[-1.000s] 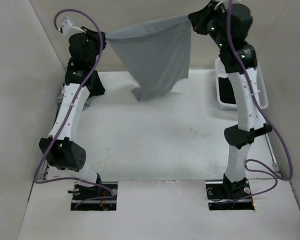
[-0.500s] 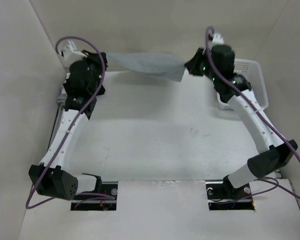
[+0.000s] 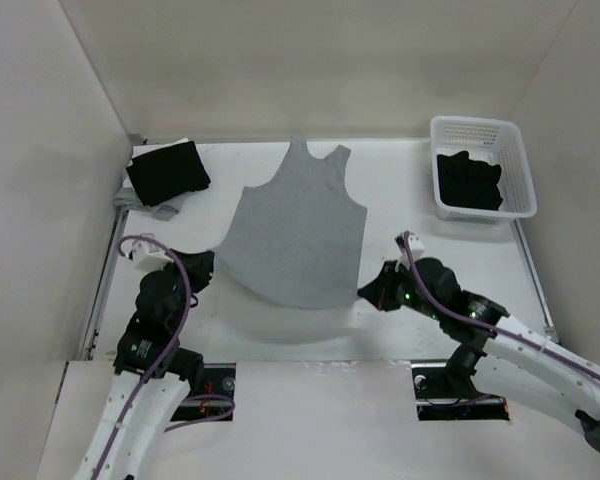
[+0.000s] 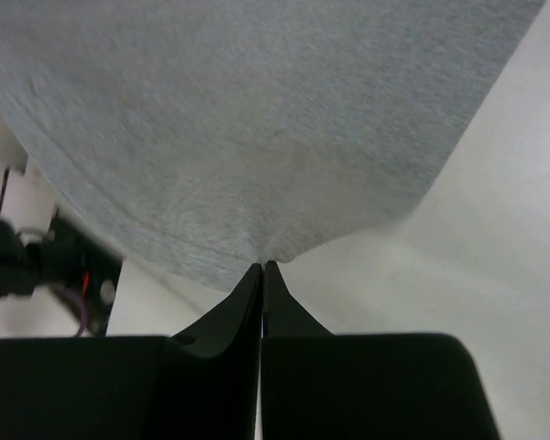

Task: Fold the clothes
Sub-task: Fold the tank top

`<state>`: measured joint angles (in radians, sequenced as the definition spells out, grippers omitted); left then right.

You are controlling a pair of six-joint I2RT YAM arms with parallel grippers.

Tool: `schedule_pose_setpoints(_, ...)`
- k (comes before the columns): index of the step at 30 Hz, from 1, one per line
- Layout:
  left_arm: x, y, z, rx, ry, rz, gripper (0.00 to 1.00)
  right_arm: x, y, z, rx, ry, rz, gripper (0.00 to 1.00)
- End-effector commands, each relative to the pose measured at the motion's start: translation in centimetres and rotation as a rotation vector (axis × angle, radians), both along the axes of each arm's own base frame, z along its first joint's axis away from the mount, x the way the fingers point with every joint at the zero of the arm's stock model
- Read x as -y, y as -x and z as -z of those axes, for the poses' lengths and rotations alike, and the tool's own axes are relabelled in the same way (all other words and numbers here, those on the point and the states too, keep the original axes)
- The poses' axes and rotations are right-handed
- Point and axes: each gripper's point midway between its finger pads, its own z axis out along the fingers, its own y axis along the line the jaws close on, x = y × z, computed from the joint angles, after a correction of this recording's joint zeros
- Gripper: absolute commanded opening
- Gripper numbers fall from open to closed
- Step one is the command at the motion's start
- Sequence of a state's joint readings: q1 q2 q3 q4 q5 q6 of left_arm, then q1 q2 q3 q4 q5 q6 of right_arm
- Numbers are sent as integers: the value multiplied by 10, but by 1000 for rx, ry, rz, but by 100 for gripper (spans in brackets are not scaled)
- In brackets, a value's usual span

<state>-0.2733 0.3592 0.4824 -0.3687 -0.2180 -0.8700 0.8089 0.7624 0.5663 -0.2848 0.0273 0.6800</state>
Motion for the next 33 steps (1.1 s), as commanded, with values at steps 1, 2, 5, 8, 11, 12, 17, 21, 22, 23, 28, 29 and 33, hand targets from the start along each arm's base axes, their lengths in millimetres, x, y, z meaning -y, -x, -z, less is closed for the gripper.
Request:
schedule_pose_setpoints(1,1,41,24,-132,34,30,3,-4,44,19,-138,-91,-11,0)
schedule_pose_setpoints(2,0,48,24,-134,49,29,3,-1,55,24,-168,-96,-15,0)
schedule_pose_setpoints(5,-8,56,22,-128,49,1,3,5,76,31,-225,-126,-14,0)
schedule_pose_setpoints(8,-9,54,15,-127,52,-7,3,6,82,24,-225,-160,-5,0)
schedule_pose_setpoints(11,-9,50,-2,-91,45,-10,3,7,78,9,-193,-182,24,0)
schedule_pose_setpoints(12,-11,43,-7,-80,30,-20,3,7,73,3,-170,-181,41,0)
schedule_pose_setpoints(17,8,-21,-30,-12,24,-15,3,17,3,-28,-22,-44,176,0)
schedule_pose_setpoints(21,18,-79,-54,45,46,-48,3,32,-65,-49,67,4,291,0)
schedule_pose_setpoints(22,19,-95,-58,52,38,-66,3,38,-82,-51,72,12,324,0)
schedule_pose_setpoints(23,20,-107,-60,56,34,-76,3,44,-99,-56,82,9,356,0)
schedule_pose_setpoints(28,23,-179,-69,53,24,-123,3,54,-162,-76,102,-51,397,0)
schedule_pose_setpoints(29,26,-192,-70,53,21,-126,3,54,-172,-78,101,-56,400,0)
schedule_pose_setpoints(33,32,-242,-75,47,1,-141,3,61,-217,-90,108,-75,420,0)
